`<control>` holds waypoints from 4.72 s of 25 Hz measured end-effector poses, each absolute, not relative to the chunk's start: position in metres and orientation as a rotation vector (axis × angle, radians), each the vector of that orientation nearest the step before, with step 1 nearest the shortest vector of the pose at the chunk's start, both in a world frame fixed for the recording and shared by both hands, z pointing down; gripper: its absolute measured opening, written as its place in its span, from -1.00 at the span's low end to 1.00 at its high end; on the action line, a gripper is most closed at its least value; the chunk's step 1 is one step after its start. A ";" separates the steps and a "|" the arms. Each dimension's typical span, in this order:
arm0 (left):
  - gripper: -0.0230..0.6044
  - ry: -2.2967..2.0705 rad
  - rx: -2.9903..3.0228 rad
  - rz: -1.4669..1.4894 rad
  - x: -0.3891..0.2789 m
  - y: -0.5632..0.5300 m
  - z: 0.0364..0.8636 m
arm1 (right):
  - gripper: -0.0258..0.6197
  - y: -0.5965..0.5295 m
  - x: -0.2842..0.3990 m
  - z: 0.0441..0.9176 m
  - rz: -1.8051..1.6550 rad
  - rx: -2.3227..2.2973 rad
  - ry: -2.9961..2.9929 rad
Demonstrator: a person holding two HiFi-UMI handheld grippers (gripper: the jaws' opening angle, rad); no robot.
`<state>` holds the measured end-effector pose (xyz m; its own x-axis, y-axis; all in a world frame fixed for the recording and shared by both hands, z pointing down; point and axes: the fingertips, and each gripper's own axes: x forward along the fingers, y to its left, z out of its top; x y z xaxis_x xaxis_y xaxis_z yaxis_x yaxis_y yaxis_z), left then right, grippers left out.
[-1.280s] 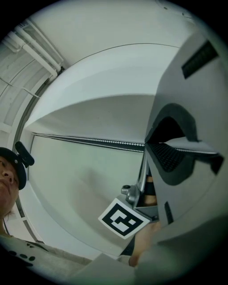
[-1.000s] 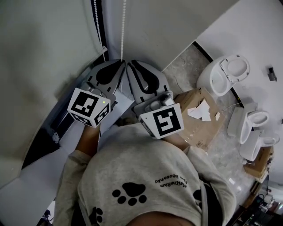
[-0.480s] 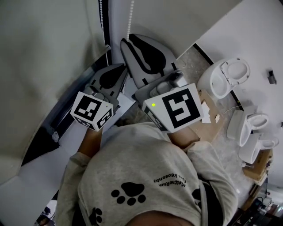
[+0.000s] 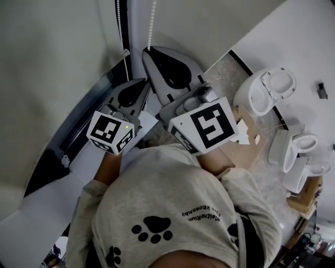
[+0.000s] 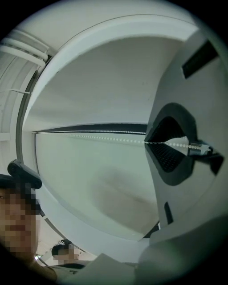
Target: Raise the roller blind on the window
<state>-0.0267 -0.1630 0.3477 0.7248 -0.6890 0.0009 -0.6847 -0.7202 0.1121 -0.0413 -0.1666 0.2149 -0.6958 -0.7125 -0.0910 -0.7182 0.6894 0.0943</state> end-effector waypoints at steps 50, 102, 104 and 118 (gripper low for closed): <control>-0.55 -1.140 2.744 0.119 -0.042 -0.139 0.500 | -0.89 -0.159 -0.037 0.418 -0.020 -1.371 2.991; -0.90 -1.046 2.752 -0.100 -0.028 -0.160 0.364 | -0.89 -0.149 -0.035 0.532 -0.209 -1.383 3.196; -0.90 -1.046 2.740 -0.091 -0.028 -0.159 0.373 | -0.89 -0.147 -0.034 0.540 -0.223 -1.391 3.212; -0.90 -1.058 2.751 -0.111 -0.030 -0.161 0.381 | -0.51 -0.135 -0.012 0.429 -0.183 -1.285 3.117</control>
